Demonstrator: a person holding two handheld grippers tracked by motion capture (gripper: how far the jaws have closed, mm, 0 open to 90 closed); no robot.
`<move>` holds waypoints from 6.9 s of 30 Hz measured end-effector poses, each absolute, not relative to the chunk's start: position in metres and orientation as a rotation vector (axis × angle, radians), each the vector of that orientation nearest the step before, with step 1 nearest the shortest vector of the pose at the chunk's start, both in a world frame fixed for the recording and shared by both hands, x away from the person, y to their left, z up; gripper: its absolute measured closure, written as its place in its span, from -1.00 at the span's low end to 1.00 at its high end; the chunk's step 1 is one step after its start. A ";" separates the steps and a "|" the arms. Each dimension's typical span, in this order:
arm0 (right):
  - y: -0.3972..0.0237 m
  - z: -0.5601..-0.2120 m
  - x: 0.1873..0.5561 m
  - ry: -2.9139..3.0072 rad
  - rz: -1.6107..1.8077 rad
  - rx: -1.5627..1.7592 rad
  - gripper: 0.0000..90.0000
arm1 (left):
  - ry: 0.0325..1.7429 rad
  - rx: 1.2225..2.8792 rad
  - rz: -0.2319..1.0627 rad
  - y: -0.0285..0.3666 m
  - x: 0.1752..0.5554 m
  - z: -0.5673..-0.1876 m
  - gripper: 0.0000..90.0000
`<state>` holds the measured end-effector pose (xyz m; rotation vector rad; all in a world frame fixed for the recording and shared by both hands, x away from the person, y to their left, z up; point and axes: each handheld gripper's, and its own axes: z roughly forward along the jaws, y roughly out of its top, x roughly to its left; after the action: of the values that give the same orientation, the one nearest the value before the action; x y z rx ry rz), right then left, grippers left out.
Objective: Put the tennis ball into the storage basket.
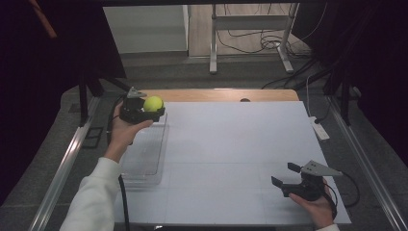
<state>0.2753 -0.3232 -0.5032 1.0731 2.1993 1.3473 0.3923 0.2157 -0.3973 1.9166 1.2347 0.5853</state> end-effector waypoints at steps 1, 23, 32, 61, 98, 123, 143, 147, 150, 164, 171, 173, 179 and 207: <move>-0.323 -0.503 0.275 2.200 1.347 1.073 -0.75 | 1.240 1.917 0.586 0.217 0.393 -0.398 -0.41; -0.323 -0.504 0.275 2.202 1.340 1.072 -0.75 | 1.303 1.900 0.611 0.231 0.396 -0.402 -0.41; -0.323 -0.503 0.275 2.196 1.345 1.076 -0.75 | 1.330 1.896 0.617 0.239 0.397 -0.402 -0.41; -0.323 -0.503 0.275 2.199 1.343 1.074 -0.75 | 1.439 1.893 0.632 0.258 0.411 -0.419 -0.41; -0.322 -0.505 0.275 2.208 1.337 1.075 -0.75 | 1.577 1.945 0.608 0.276 0.421 -0.456 -0.42; -0.323 -0.505 0.275 2.210 1.333 1.071 -0.75 | 1.600 2.017 0.567 0.272 0.427 -0.476 -0.41; -0.322 -0.506 0.276 2.215 1.331 1.072 -0.75 | 1.601 2.054 0.512 0.268 0.430 -0.487 -0.42; -0.323 -0.506 0.276 2.215 1.331 1.072 -0.75 | 1.606 2.060 0.497 0.267 0.430 -0.490 -0.42; -0.323 -0.506 0.276 2.215 1.330 1.072 -0.75 | 1.611 2.062 0.488 0.267 0.430 -0.494 -0.42; -0.322 -0.506 0.276 2.219 1.325 1.070 -0.75 | 1.619 2.102 0.452 0.264 0.432 -0.500 -0.42; -0.322 -0.507 0.276 2.219 1.327 1.071 -0.75 | 1.610 2.151 0.465 0.261 0.432 -0.502 -0.43; -0.322 -0.507 0.276 2.219 1.326 1.070 -0.75 | 1.614 2.155 0.467 0.260 0.433 -0.502 -0.44; -0.322 -0.507 0.276 2.219 1.327 1.071 -0.75 | 1.604 2.153 0.488 0.260 0.432 -0.502 -0.54; -0.323 -0.507 0.277 2.218 1.329 1.074 -0.75 | 1.336 1.901 0.455 0.273 0.390 -0.467 -0.74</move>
<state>0.2774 -0.3231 -0.5070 1.0741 2.2179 1.3295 0.3898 0.2730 -0.4669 1.9011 1.3360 0.4551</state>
